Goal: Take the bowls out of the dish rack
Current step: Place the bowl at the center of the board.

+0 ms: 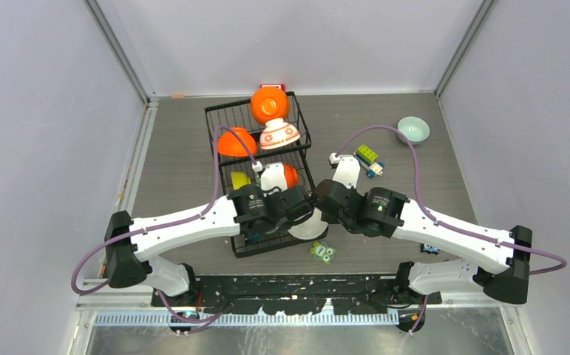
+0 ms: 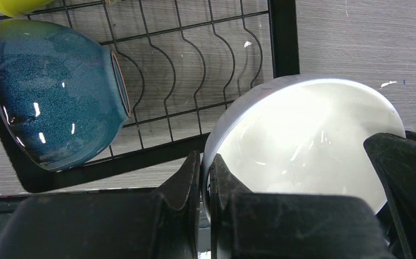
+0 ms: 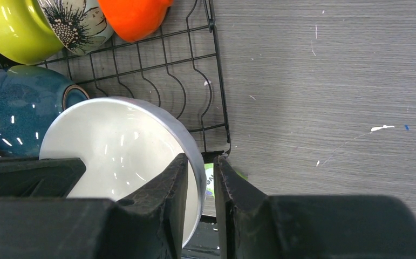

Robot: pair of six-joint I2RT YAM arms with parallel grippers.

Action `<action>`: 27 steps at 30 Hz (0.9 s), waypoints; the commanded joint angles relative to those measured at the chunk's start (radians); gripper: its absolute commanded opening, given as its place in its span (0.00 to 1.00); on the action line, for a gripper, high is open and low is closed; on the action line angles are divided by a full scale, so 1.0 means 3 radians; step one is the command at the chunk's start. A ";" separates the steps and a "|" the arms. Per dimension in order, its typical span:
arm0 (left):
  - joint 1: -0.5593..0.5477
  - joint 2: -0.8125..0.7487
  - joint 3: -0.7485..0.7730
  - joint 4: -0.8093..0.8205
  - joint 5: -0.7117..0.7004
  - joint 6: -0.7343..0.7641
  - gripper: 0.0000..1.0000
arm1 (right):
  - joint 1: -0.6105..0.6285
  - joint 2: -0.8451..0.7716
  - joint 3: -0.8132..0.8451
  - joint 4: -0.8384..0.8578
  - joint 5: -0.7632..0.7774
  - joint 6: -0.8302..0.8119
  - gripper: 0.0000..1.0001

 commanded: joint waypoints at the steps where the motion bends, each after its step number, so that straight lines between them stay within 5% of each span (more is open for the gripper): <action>1: 0.0007 -0.0076 0.0098 0.0183 -0.0065 -0.0095 0.00 | 0.0018 0.0072 0.0023 -0.0022 0.0071 0.0015 0.28; 5: 0.0005 -0.0087 0.0086 0.0199 -0.0061 -0.0105 0.00 | 0.0015 0.0089 0.0015 -0.0012 0.0027 0.0004 0.26; 14: 0.0007 -0.0079 0.0088 0.0198 -0.0082 -0.0111 0.00 | 0.0014 -0.0016 -0.0043 0.0031 -0.0104 0.0062 0.43; 22: 0.0003 -0.0084 0.0100 0.0228 -0.0067 -0.0118 0.00 | 0.0016 -0.0001 -0.0131 0.0018 -0.0212 0.0052 0.24; 27: 0.0006 -0.0130 0.0068 0.0252 -0.0061 -0.0115 0.00 | 0.0015 -0.0063 -0.0182 0.0009 -0.0171 0.0100 0.01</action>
